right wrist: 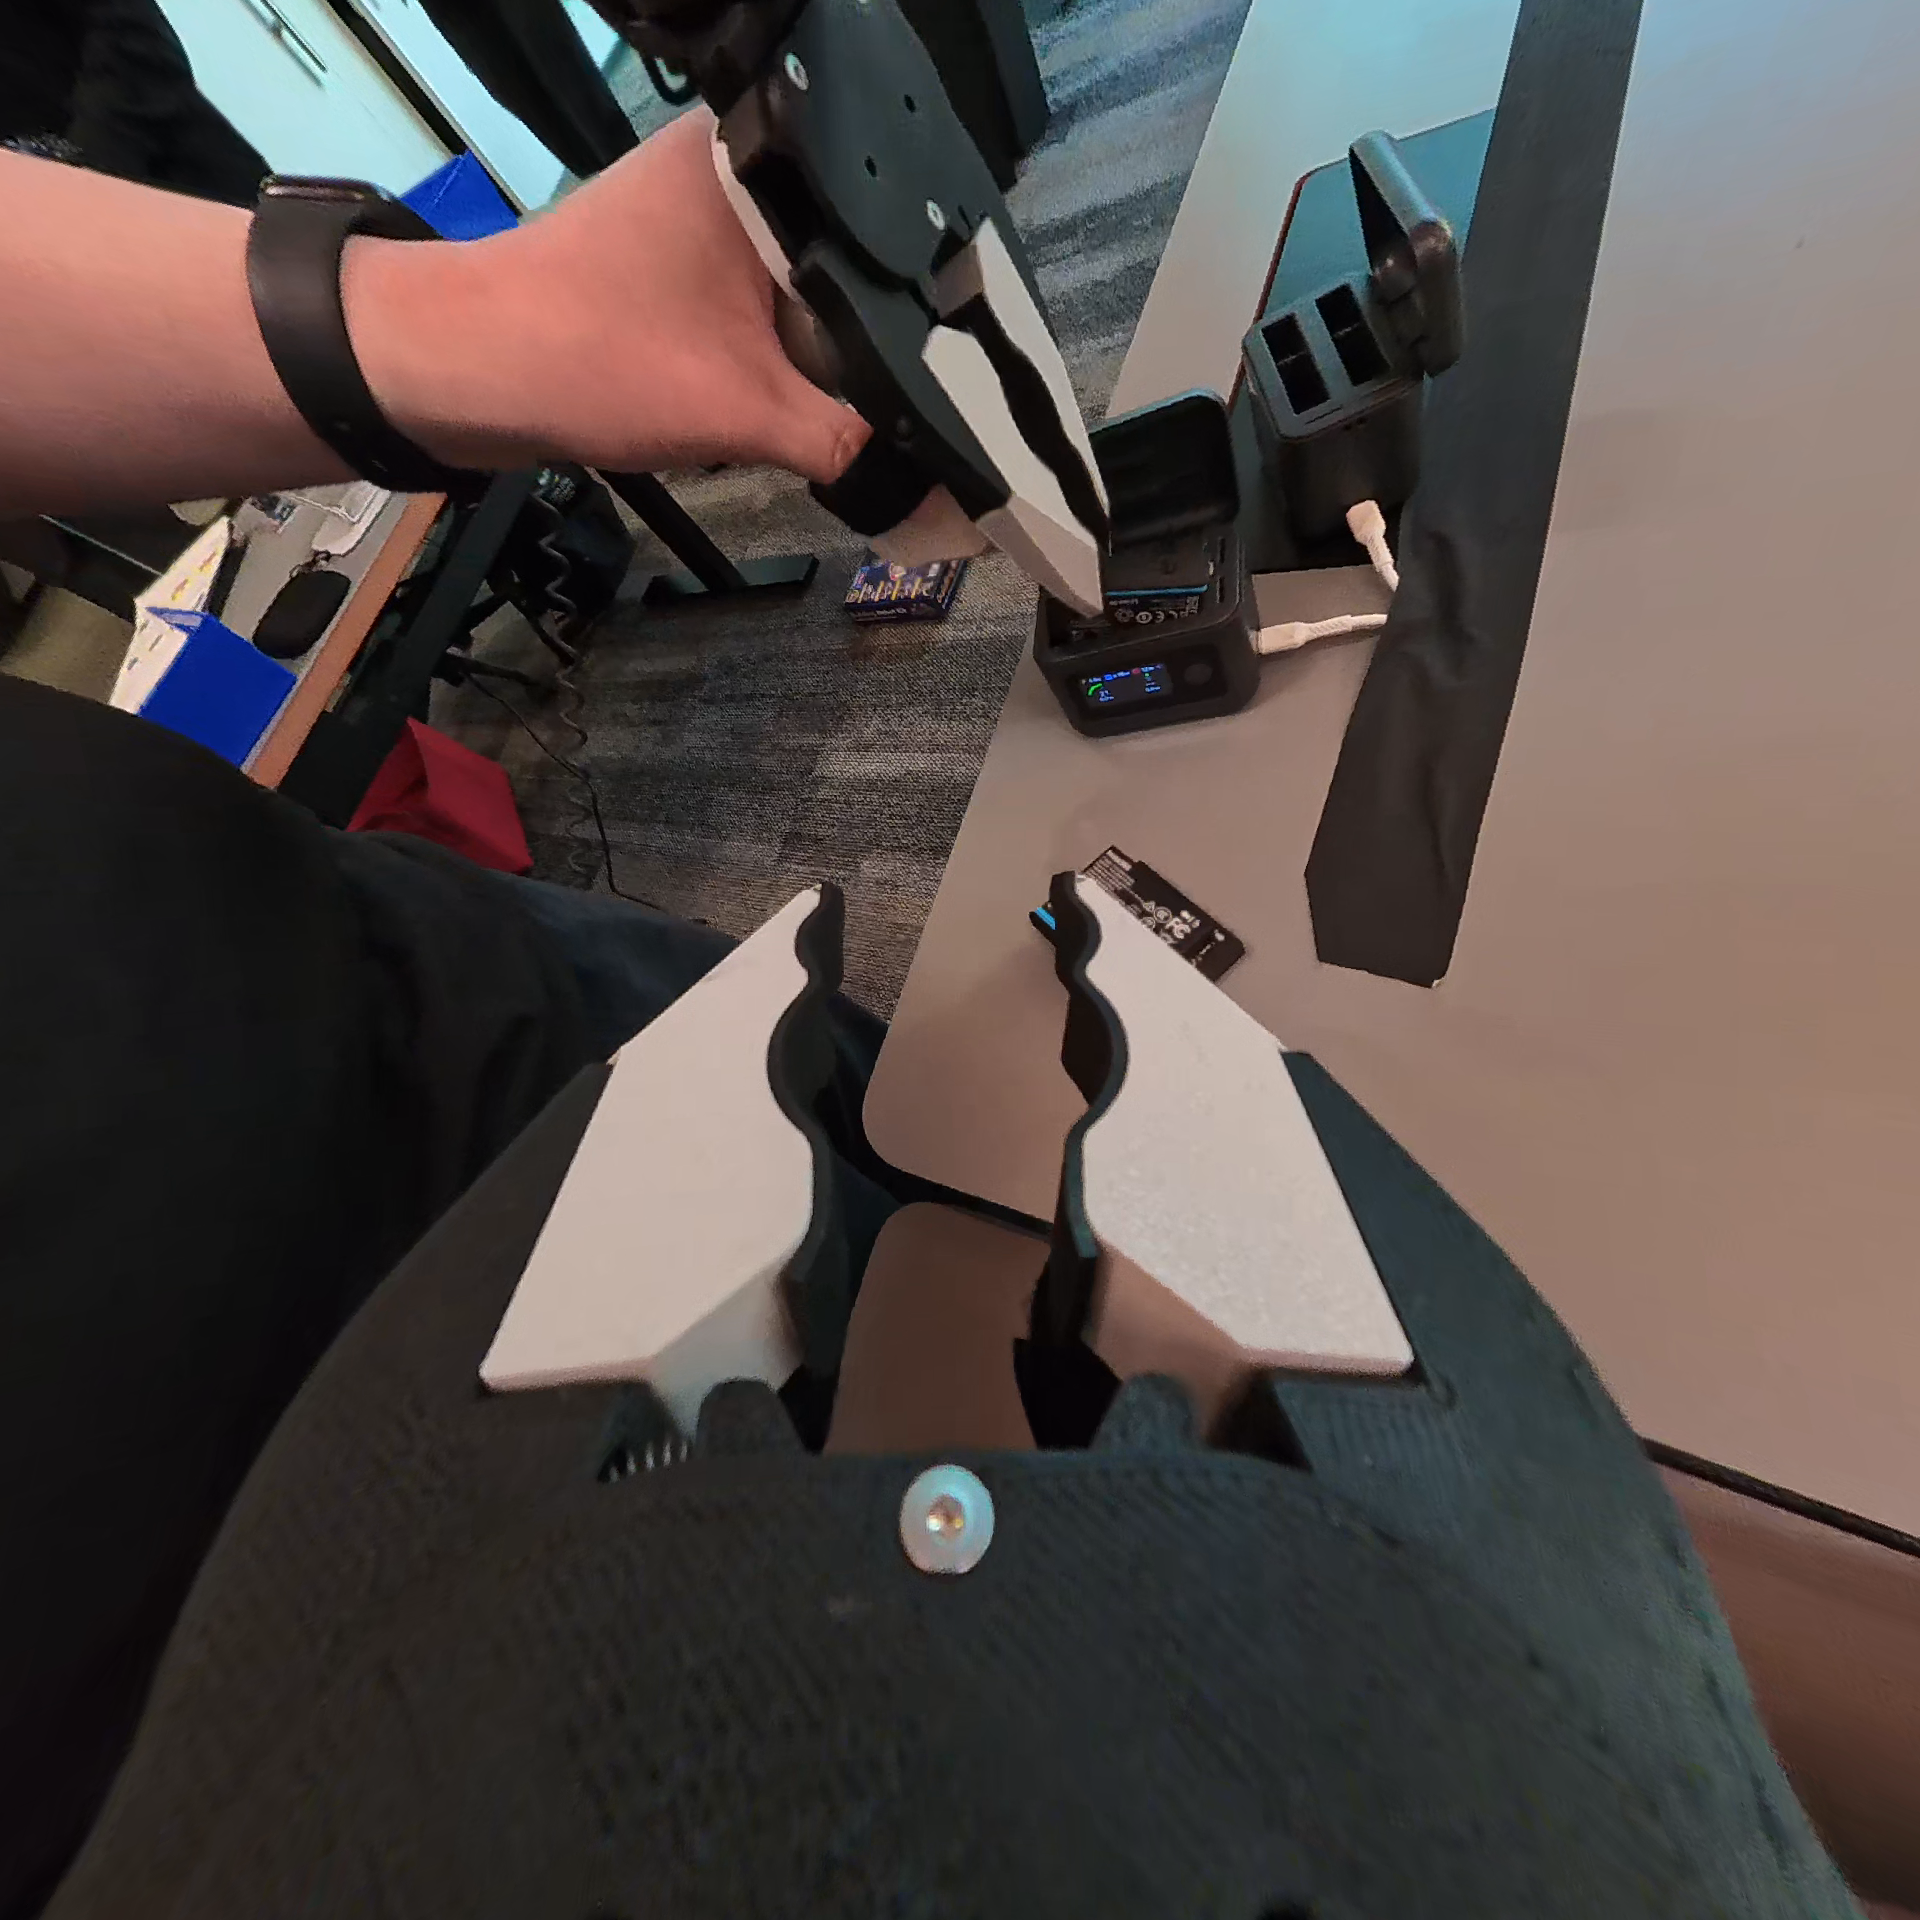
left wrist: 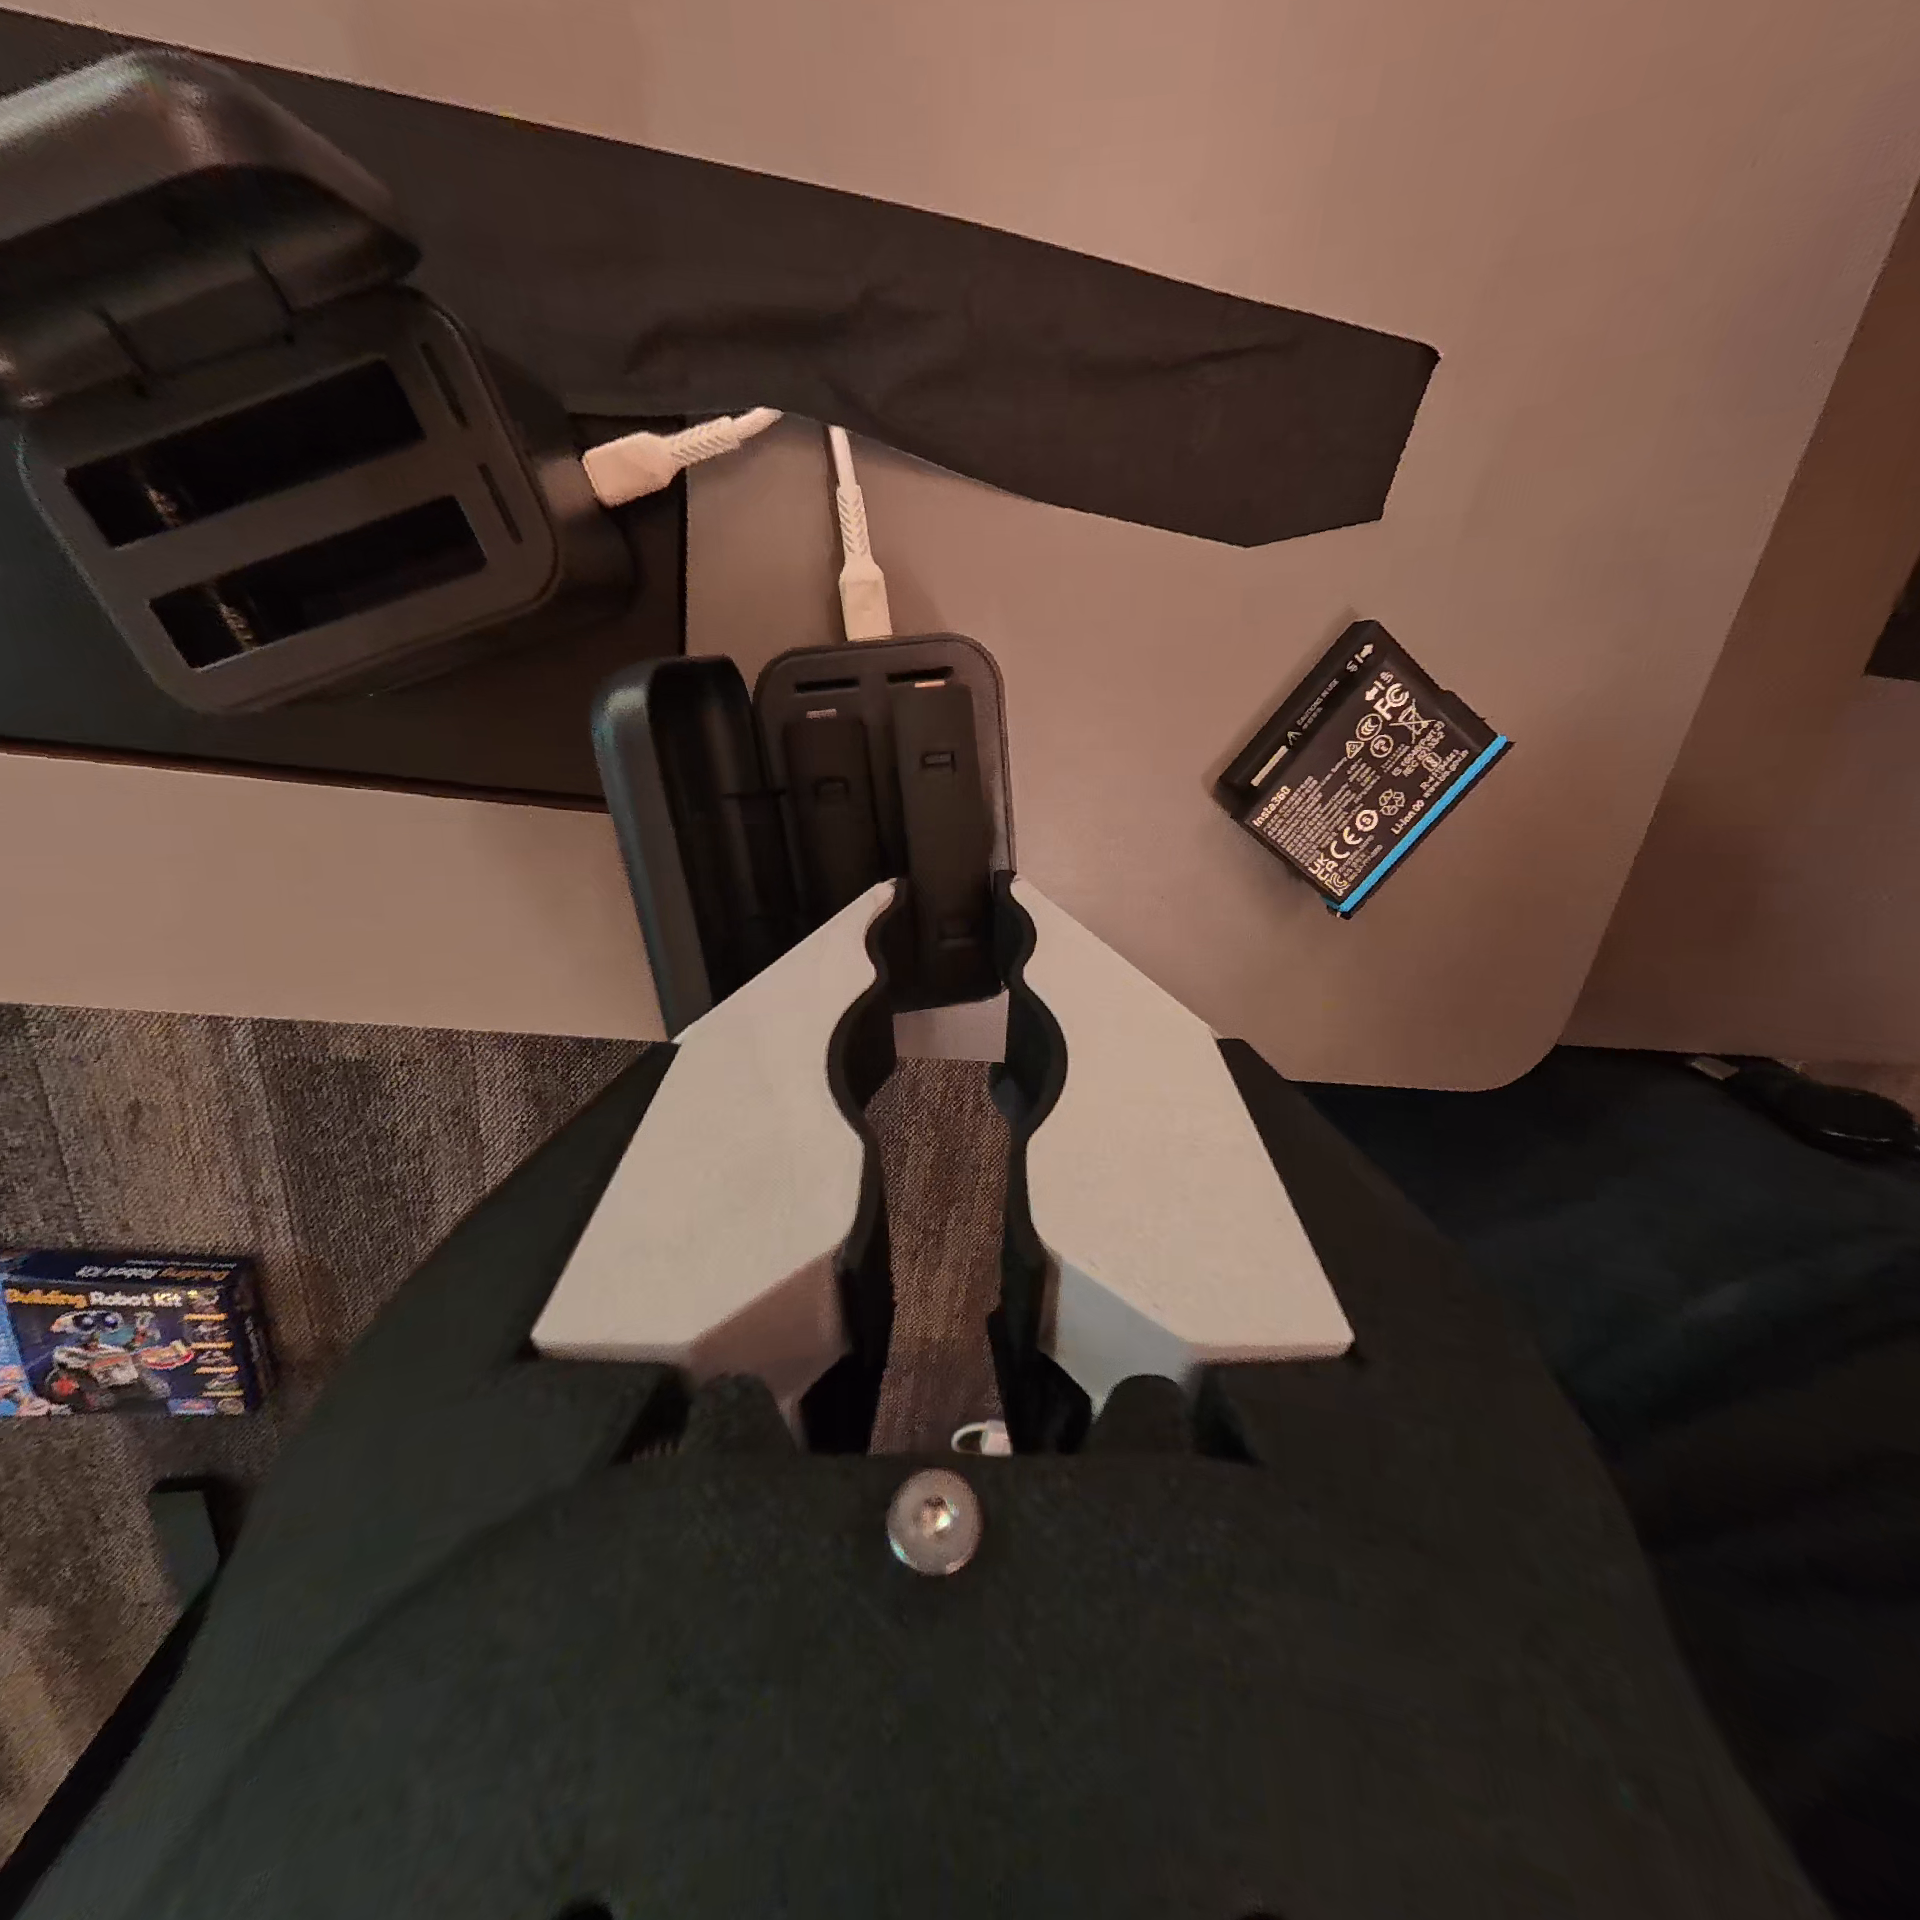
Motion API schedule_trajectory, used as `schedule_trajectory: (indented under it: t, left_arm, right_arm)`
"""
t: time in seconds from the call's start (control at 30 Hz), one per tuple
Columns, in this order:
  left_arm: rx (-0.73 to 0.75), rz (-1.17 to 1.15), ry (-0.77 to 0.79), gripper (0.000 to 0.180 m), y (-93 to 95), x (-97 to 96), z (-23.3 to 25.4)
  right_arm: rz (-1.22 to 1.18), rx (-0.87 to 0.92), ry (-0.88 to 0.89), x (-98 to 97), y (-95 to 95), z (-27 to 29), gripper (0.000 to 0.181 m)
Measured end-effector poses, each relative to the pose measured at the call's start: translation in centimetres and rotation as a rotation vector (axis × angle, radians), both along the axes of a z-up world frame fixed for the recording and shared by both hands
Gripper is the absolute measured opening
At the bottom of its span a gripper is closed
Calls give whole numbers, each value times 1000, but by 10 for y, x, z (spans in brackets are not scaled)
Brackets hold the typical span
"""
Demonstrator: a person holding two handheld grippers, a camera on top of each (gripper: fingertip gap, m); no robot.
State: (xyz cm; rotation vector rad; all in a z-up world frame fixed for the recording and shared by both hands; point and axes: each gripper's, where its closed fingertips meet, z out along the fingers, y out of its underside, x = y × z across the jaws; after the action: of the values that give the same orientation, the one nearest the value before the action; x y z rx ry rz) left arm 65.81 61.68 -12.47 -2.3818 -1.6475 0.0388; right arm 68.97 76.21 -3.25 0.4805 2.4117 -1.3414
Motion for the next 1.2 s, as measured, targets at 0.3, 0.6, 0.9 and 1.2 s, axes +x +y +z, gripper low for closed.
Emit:
schedule_trajectory:
  t: [0.3,0.6,0.9,1.2]
  left_arm:
    - [55,-2,-48,13,1,1,0]
    - [97,28,168,13,-2,-1,5]
    - [154,44,252,12,1,-5,4]
    - [211,63,335,12,-2,0,4]
  right_arm:
    - [6,11,-24,3,-3,-8,41]
    - [13,25,-42,6,-2,-13,41]
    - [30,54,-51,5,-9,-25,41]
    - [41,104,-59,9,-4,-38,40]
